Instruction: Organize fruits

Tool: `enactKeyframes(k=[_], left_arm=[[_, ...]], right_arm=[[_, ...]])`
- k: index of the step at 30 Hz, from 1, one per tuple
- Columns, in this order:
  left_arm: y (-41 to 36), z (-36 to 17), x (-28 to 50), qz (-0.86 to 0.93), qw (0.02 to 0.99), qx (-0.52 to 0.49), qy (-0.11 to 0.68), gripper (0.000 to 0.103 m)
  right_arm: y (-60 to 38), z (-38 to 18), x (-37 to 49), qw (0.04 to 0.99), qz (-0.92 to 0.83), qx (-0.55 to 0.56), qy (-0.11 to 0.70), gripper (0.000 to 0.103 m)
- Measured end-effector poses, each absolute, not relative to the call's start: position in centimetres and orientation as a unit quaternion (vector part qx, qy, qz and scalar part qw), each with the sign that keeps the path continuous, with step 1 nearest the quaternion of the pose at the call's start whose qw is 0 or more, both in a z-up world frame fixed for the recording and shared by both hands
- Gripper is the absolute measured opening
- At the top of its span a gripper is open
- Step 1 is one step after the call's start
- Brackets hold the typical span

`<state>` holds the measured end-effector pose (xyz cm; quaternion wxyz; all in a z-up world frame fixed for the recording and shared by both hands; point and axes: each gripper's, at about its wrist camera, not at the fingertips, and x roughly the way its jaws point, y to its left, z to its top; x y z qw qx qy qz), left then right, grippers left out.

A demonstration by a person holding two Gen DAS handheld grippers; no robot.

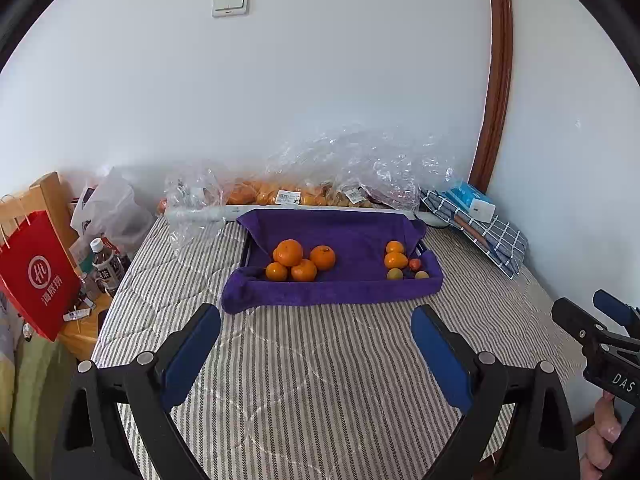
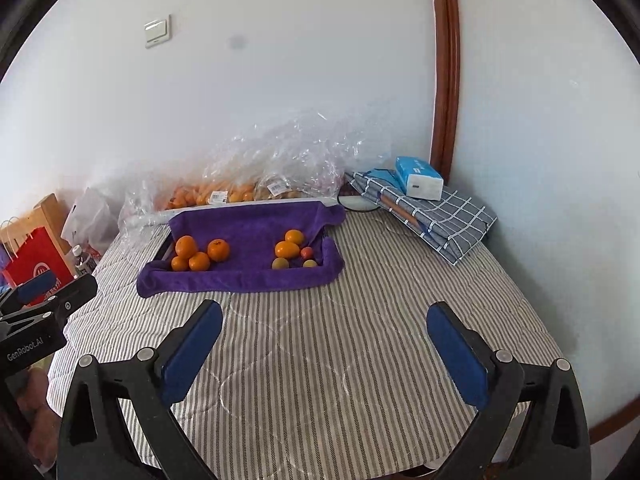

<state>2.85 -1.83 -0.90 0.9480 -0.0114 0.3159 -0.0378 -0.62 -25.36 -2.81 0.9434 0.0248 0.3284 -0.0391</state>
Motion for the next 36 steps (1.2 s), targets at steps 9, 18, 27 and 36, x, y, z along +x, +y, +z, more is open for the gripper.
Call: enactKeyframes(k=[9, 18, 27, 36], left_arm=[[-1.74, -1.16, 2.84, -0.035, 0.946, -0.010, 0.321, 0.097], [-1.58, -1.12, 2.77, -0.034, 0.946, -0.013, 0.321, 0.097], [-1.25, -1.08, 2.74, -0.033, 0.947, -0.016, 0.320, 0.097], [-1.06, -1.01, 2.73, -0.032, 0.947, -0.015, 0.319, 0.097]], right_arm=[[-25.13, -2.58, -0.91, 0.944, -0.039, 0.022, 0.326, 0.101], [-25.00, -2.69, -0.89, 0.944, -0.038, 0.022, 0.326, 0.101], [-24.70, -2.83, -0.75, 0.944, -0.037, 0.022, 0.328, 0.101], [-24.58, -2.76, -0.67, 0.944, -0.037, 0.023, 0.327, 0.101]])
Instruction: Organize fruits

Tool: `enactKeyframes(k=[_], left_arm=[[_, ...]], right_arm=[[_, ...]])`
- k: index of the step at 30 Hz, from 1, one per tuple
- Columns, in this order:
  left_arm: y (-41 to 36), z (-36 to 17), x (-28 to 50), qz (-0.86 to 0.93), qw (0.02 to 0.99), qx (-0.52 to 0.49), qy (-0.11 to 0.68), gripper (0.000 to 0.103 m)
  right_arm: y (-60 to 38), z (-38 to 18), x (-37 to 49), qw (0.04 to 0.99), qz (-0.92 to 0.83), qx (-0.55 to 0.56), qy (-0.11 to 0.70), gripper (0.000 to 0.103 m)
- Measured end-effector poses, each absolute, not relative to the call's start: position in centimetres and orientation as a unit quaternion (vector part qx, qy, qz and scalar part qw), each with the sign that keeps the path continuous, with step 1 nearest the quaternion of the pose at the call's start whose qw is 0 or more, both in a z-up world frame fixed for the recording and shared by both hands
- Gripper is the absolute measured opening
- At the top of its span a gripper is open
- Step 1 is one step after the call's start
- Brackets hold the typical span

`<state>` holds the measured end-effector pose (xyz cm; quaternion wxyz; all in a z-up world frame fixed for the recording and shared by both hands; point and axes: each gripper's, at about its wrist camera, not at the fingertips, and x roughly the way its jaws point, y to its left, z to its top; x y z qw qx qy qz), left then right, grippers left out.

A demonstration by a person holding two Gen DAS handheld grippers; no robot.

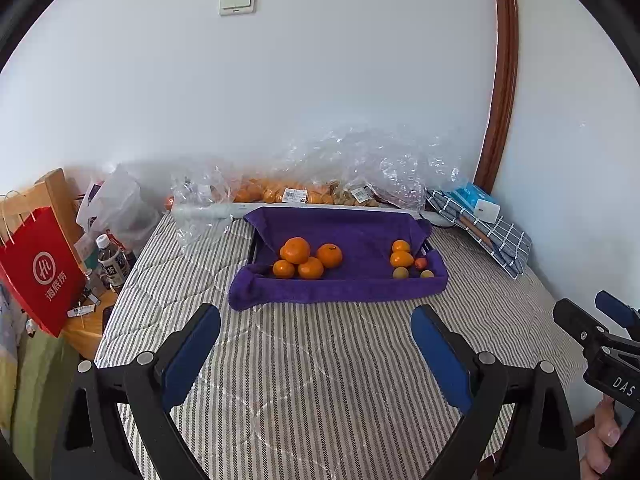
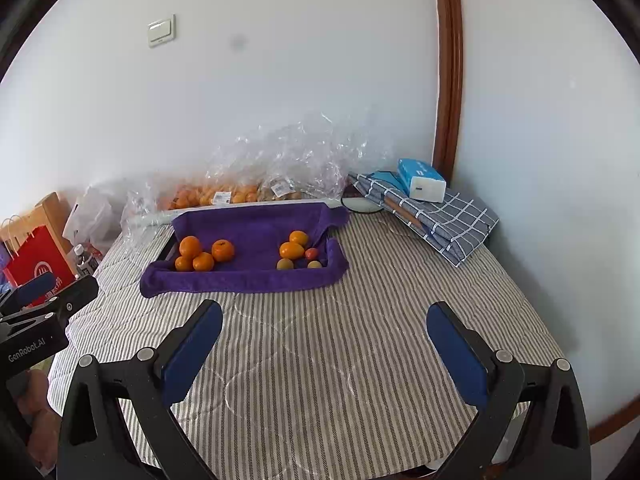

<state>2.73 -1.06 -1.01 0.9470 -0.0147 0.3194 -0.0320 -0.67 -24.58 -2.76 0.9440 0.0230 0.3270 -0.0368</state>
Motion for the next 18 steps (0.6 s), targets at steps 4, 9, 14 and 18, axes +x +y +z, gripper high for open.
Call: enactKeyframes(k=[4, 9, 14, 18], left_arm=[[-1.02, -0.89, 2.63, -0.032, 0.947, -0.015, 0.318, 0.097], [-1.03, -0.76, 2.46, -0.030, 0.947, -0.015, 0.319, 0.097], [-1.13, -0.59, 2.33, -0.030, 0.947, -0.015, 0.318, 0.097], [-1.18, -0.57, 2.26, -0.028, 0.948, -0.014, 0.317, 0.097]], right_arm=[[-24.57, -2.79, -0.78, 0.944, -0.036, 0.024, 0.326, 0.101], [-24.52, -2.77, -0.94, 0.944, -0.036, 0.024, 0.327, 0.101], [-24.45, -2.75, -0.99, 0.944, -0.035, 0.024, 0.327, 0.101], [-24.36, -2.88, -0.97, 0.944, -0.033, 0.024, 0.328, 0.101]])
